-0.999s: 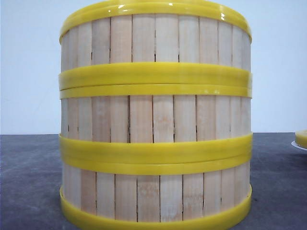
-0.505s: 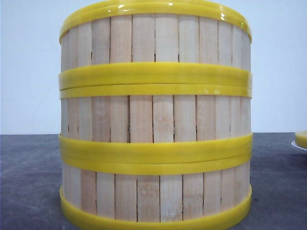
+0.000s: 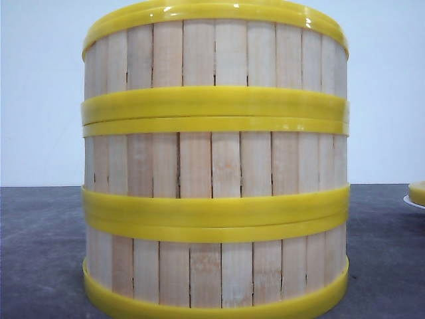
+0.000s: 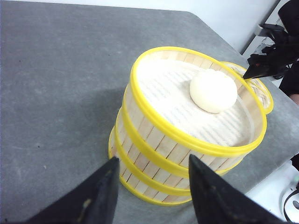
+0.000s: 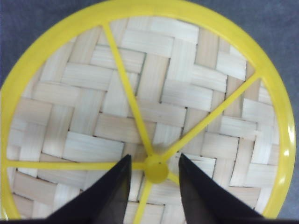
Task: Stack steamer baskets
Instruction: 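Lift the lid with the right gripper toward the stack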
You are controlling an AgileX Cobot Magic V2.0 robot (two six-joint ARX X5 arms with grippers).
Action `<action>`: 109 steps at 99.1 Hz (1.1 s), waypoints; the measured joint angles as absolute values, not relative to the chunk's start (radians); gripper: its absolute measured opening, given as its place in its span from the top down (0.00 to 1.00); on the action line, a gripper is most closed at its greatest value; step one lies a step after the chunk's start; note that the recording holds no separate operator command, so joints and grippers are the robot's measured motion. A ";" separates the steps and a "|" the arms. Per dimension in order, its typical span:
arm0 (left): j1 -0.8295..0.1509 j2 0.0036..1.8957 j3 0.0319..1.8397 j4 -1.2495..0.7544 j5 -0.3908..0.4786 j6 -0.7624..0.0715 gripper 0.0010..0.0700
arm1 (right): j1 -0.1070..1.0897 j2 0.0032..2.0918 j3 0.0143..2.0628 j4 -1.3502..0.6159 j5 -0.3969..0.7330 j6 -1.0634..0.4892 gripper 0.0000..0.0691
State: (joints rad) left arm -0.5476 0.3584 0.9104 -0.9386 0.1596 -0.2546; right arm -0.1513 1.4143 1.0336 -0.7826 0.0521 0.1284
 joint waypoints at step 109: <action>-0.548 0.358 0.910 -0.939 0.160 -0.255 0.62 | -0.150 1.423 1.102 -0.855 0.048 0.128 0.93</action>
